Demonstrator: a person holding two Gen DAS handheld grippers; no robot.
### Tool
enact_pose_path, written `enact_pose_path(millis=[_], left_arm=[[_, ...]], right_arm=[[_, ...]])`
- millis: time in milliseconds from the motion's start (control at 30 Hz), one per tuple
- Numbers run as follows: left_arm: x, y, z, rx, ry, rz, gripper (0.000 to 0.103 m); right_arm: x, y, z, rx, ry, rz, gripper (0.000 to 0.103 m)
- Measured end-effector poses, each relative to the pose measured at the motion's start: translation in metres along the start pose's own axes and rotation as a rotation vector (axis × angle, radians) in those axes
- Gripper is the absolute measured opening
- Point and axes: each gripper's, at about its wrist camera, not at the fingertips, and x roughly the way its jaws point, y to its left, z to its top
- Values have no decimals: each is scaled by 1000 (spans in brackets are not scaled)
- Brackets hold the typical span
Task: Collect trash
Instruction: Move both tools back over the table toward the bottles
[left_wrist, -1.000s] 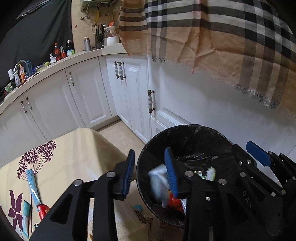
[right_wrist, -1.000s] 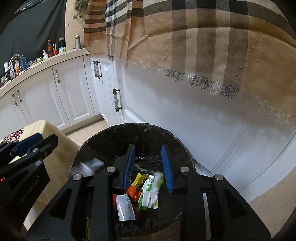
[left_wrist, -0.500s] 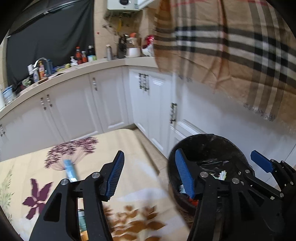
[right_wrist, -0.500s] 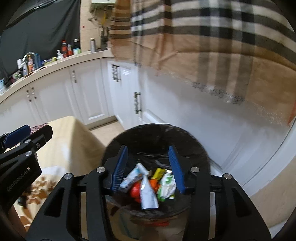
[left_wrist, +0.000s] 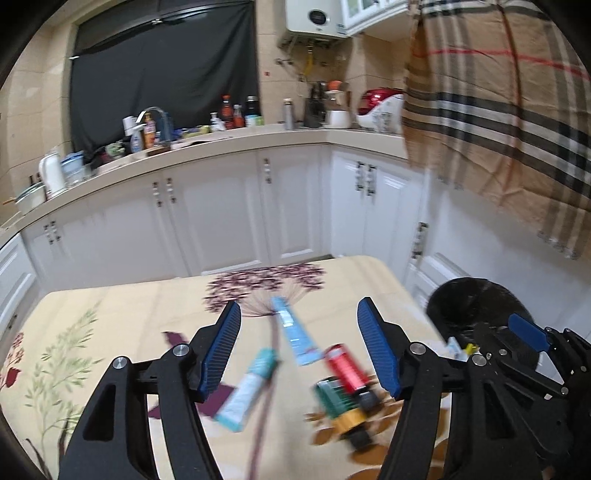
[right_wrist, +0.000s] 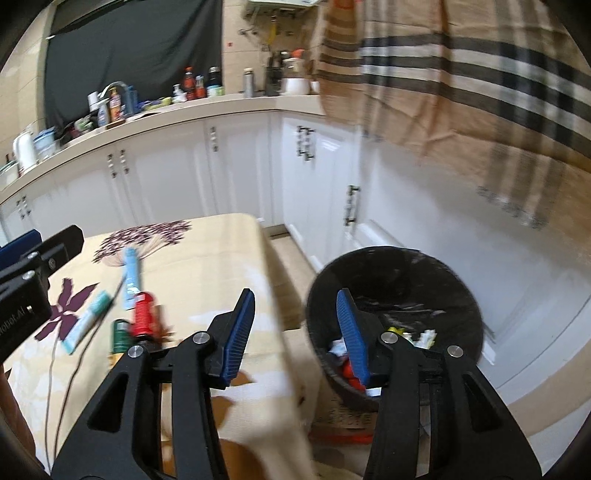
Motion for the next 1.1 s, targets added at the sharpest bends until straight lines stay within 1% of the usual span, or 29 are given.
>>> enact_pose_path(millis=[100, 333, 533, 600, 667, 733, 833, 1100], left_arm=[[-3, 22, -5, -22, 5, 38, 67], [-6, 73, -23, -74, 43, 126, 68], [-6, 102, -36, -105, 76, 174, 68], [-6, 111, -40, -114, 82, 186, 68], [-6, 118, -43, -124, 88, 194, 68], [-5, 127, -47, -140, 97, 203, 68], [-5, 135, -51, -152, 110, 209, 68], [-6, 140, -55, -164, 120, 206, 68]], right_arm=[[-1, 17, -2, -25, 4, 25, 45], [4, 57, -7, -84, 39, 85, 45], [11, 86, -13, -139, 75, 122, 45], [10, 95, -15, -163, 84, 138, 45], [10, 105, -18, -191, 95, 152, 42], [10, 113, -20, -212, 109, 169, 34], [16, 121, -23, -235, 150, 176, 34], [14, 130, -25, -258, 169, 182, 34]])
